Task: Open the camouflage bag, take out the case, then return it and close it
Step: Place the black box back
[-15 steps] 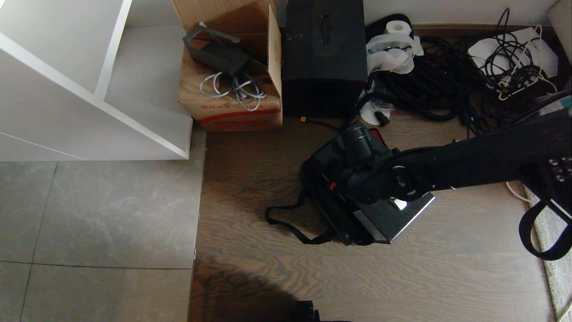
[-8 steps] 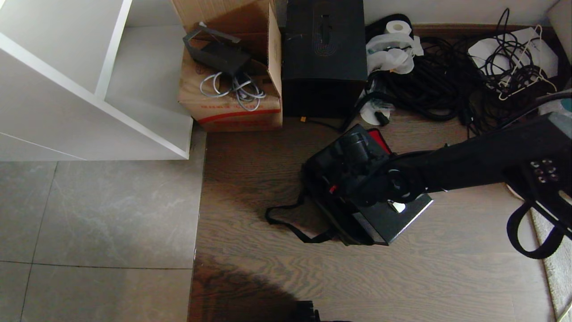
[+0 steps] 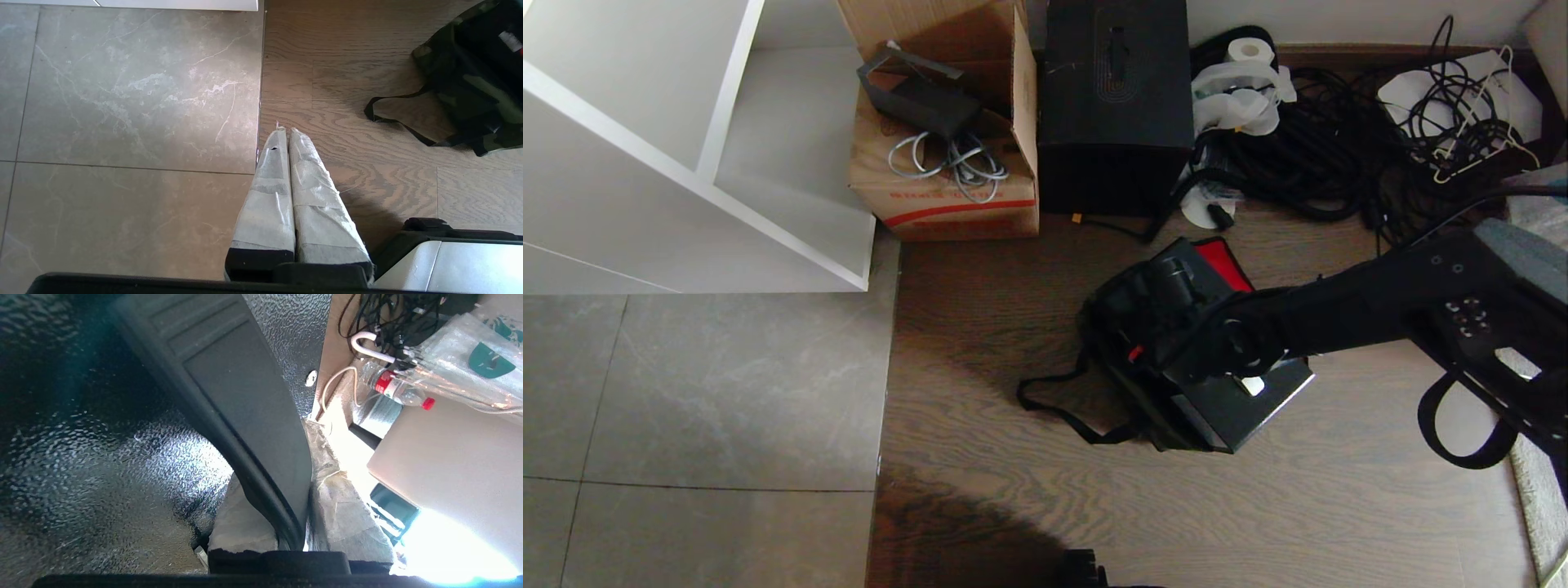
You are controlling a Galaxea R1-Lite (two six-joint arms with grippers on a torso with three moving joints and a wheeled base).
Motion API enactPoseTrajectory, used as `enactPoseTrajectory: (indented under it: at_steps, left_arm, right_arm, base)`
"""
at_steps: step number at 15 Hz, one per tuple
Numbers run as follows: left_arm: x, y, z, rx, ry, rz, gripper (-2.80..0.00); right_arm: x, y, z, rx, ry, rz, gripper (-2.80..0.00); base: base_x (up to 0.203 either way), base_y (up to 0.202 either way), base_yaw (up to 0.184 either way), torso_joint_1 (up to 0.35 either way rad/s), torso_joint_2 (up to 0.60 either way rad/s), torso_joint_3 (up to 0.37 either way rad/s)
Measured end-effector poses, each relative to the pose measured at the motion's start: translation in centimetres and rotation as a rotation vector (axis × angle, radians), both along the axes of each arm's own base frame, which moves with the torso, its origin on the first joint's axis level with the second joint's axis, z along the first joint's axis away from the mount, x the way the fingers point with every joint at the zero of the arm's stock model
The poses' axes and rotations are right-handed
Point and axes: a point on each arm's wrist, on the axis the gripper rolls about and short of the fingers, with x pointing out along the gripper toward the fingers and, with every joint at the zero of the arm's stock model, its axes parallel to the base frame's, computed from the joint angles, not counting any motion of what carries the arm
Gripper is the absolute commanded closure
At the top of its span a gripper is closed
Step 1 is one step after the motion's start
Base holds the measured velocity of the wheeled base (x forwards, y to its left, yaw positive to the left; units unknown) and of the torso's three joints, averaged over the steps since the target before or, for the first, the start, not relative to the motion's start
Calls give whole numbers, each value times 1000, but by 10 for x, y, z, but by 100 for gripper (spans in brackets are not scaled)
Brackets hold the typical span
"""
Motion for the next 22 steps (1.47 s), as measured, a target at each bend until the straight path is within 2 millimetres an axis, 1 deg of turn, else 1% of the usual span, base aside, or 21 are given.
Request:
enactPoseTrajectory:
  at_steps: [3, 9, 12, 14, 17, 18, 22]
  left_arm:
    - [0, 0, 0, 0, 0, 0, 0]
    - [0, 0, 0, 0, 0, 0, 0]
    - [0, 0, 0, 0, 0, 0, 0]
    - [0, 0, 0, 0, 0, 0, 0]
    - [0, 0, 0, 0, 0, 0, 0]
    - [0, 0, 0, 0, 0, 0, 0]
    - [0, 0, 0, 0, 0, 0, 0]
  right_arm:
    - [6, 4, -11, 8, -2, -2, 0]
    - [19, 12, -50, 13, 22, -18, 0]
    - [25, 16, -64, 9, 31, -21, 0]
    - [28, 17, -72, 17, 26, -27, 0]
    - [33, 21, -77, 36, 10, -32, 0]
    - [33, 21, -78, 39, 12, -34, -280]
    - [26, 17, -90, 19, 67, -25, -280]
  base:
    - [0, 0, 0, 0, 0, 0]
    - [0, 0, 0, 0, 0, 0]
    - [0, 0, 0, 0, 0, 0]
    - [0, 0, 0, 0, 0, 0]
    - [0, 0, 0, 0, 0, 0]
    - [0, 0, 0, 0, 0, 0]
    - [0, 0, 0, 0, 0, 0]
